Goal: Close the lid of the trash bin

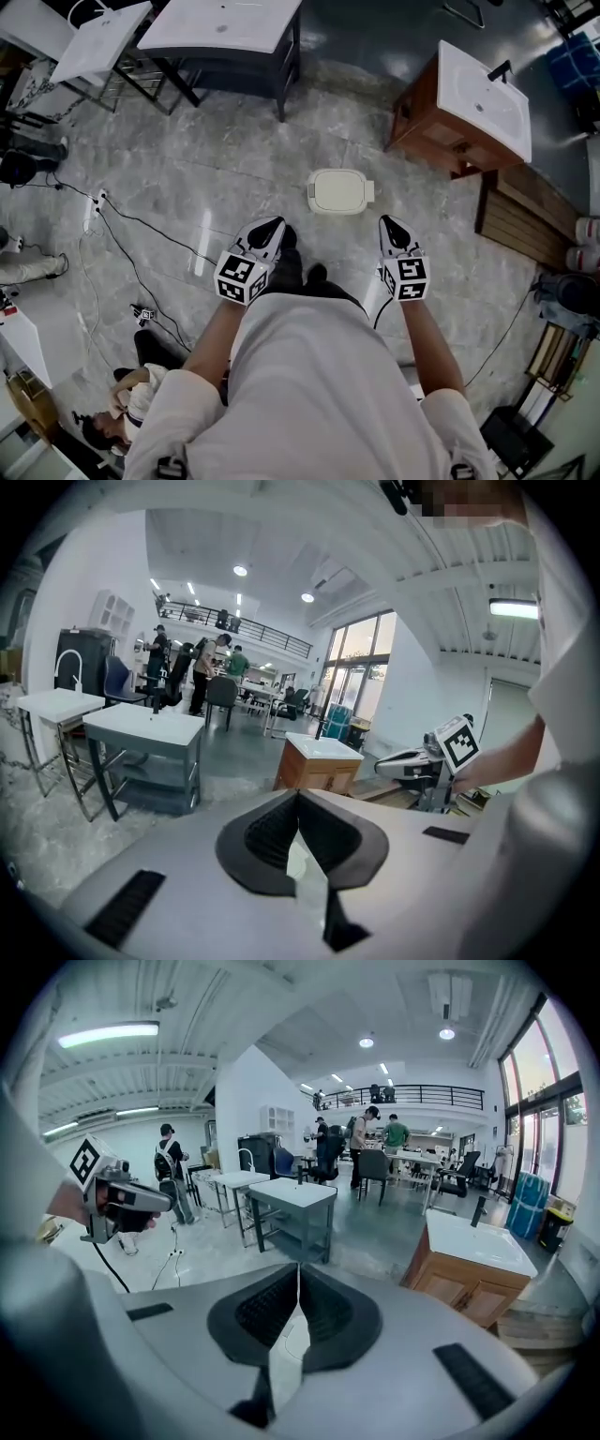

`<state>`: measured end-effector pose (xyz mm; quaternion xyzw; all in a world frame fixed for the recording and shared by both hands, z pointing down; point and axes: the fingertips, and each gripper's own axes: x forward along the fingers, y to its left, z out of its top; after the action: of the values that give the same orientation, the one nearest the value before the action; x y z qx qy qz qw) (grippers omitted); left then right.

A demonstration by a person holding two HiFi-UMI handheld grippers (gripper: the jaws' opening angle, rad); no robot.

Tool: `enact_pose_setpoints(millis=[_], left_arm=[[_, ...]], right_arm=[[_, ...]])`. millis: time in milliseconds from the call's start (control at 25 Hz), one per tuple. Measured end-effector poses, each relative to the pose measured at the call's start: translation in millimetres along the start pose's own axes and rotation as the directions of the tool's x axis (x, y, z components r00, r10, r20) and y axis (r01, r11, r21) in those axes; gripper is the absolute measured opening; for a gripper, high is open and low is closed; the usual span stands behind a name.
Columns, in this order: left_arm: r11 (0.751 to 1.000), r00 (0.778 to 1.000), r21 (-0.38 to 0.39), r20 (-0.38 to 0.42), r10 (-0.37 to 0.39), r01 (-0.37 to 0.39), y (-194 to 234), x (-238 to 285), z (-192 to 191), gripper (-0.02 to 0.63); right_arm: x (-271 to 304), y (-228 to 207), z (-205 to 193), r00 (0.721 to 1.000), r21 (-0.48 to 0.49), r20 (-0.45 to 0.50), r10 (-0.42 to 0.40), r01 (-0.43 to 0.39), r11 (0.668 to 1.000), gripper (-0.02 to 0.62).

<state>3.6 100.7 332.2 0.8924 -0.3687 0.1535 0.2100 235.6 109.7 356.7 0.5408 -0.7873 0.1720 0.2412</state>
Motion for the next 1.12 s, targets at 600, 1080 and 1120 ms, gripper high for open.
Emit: enact_pose_setpoints(millis=[600,1080,1120], left_arm=[[1.0,0.998,0.011,0.066,0.013,-0.014,-34,-70,11,0.017],[0.997,0.996,0.08,0.085,-0.027,0.02,-10,-115,28,0.018],[0.996,0.996,0.086,0.086,-0.031,0.023,-7,-118,30,0.018]], right_arm=[[-84,20,6,0.995,-0.024,0.099,-0.019,0.021,1.0,0.034],[-107,53,32,0.98,0.011,0.162,-0.118,0.118,0.993,0.034],[-108,57,36,0.978,0.011,0.171,-0.123,0.123,0.992,0.032]])
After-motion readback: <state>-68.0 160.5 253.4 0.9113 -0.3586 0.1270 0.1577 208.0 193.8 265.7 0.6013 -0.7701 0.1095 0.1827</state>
